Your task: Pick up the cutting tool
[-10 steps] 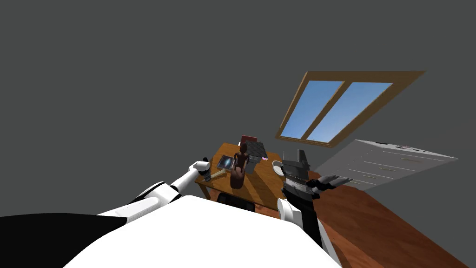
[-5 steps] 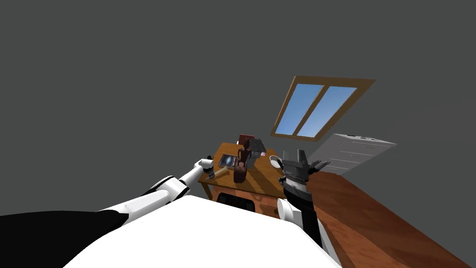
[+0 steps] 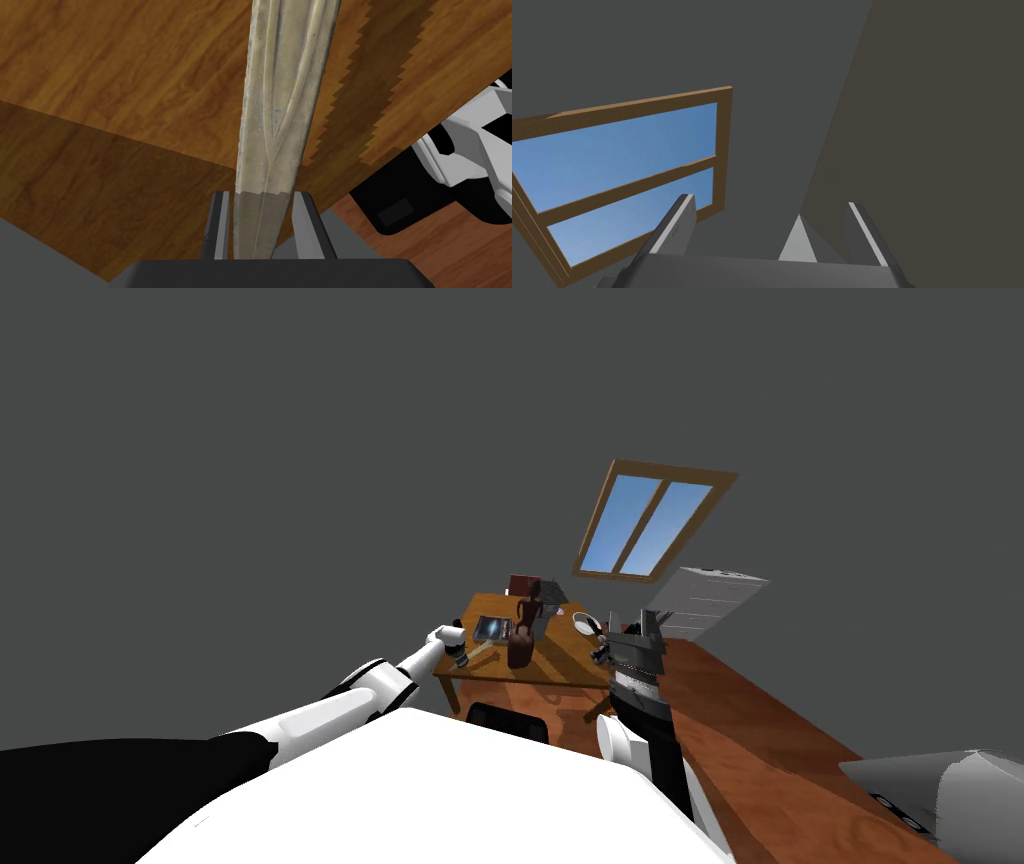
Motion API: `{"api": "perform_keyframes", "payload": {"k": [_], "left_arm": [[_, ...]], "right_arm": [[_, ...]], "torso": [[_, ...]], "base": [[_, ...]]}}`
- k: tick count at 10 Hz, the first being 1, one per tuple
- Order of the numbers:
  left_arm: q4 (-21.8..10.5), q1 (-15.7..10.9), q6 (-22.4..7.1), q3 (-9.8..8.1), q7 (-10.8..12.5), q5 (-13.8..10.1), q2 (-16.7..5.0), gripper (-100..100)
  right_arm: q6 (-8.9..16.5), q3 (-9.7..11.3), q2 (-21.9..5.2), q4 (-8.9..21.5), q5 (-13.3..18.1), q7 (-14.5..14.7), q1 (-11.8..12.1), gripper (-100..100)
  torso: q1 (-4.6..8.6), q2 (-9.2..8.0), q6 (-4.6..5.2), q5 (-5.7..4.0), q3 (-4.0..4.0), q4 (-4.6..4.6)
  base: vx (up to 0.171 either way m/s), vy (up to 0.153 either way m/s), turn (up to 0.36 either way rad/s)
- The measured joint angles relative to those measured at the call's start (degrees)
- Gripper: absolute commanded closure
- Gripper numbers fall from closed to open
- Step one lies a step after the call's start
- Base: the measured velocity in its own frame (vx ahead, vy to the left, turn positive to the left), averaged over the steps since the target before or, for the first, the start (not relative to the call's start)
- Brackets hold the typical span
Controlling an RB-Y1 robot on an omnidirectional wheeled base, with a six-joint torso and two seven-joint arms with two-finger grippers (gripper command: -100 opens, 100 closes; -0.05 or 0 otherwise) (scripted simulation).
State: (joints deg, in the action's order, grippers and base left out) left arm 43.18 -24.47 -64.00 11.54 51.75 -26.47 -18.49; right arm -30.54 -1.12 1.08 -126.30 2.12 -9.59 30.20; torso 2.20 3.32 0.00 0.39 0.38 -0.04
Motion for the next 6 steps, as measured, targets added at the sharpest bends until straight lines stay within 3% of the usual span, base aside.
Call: {"api": "perform_keyframes", "payload": {"k": [1, 2, 4, 6], "left_arm": [[-0.86, -1.16, -0.31, 0.10, 1.75, 0.95, 0.92, 100], [-1.02, -1.85, -0.62, 0.13, 3.57, 1.40, 1.43, 100], [-4.71, -4.64, 0.07, 0.22, 6.18, 2.43, 2.97, 100], [-5.67, -6.21, -0.14, 0.28, 9.03, 3.01, 3.79, 100]], "right_arm": [[0.00, 0.00, -0.01, 0.00, 0.00, 0.00, -0.03, 0], [0.00, 0.00, 0.00, 0.00, 0.00, 0.00, -0.01, 0], [0.00, 0.00, -0.01, 0.00, 0.00, 0.00, -0.02, 0], [0.00, 0.00, 0.00, 0.00, 0.00, 0.00, 0.00, 0]], "torso": [[-0.12, -0.14, 0.15, 0.06, 0.07, 0.04], [-0.13, -0.17, 0.06, 0.04, 0.10, 0.05], [-0.11, -0.10, 0.15, 0.07, 0.05, 0.03], [-0.09, 0.01, -0.05, 0.00, 0.00, 0.00]], "base": [[-0.158, 0.091, -0.274], [-0.075, 0.035, -0.014], [-0.157, 0.099, -0.297], [-0.053, 0.032, 0.008]]}}
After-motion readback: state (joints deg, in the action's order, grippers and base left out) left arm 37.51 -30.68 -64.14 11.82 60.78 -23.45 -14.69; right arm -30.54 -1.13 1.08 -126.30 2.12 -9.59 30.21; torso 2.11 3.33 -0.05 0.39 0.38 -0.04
